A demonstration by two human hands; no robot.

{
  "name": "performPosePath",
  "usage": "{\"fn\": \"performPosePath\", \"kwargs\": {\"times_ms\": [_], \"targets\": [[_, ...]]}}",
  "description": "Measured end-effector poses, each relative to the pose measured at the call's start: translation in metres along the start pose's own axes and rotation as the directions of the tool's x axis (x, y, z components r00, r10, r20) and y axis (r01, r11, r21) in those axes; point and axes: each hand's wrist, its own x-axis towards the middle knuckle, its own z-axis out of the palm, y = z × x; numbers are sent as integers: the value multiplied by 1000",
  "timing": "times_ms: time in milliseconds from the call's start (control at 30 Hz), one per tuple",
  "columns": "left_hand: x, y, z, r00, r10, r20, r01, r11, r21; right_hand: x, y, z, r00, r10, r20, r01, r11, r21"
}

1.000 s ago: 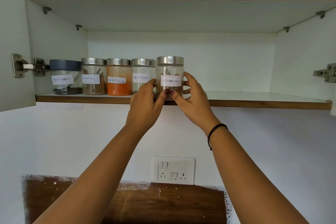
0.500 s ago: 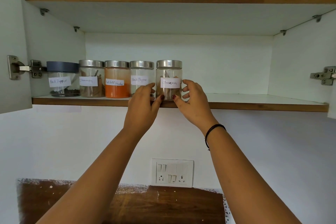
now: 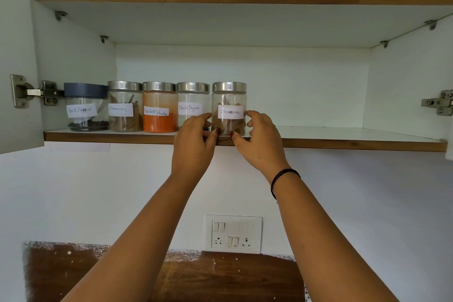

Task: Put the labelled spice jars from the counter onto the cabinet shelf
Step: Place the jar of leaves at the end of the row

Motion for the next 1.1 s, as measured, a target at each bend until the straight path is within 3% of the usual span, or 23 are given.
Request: {"fn": "performPosePath", "kwargs": {"times_ms": [333, 500, 1100], "targets": [[1, 0, 0, 995, 79, 67, -89, 980, 177, 2, -5, 5, 997, 44, -67, -48, 996, -69], [-1, -1, 1, 998, 47, 48, -52, 993, 109, 2, -7, 7, 993, 60, -106, -66, 996, -56], [-5, 2, -1, 999, 28, 47, -34, 989, 145, 2, -9, 18, 976, 40, -215, -71, 988, -137]]}}
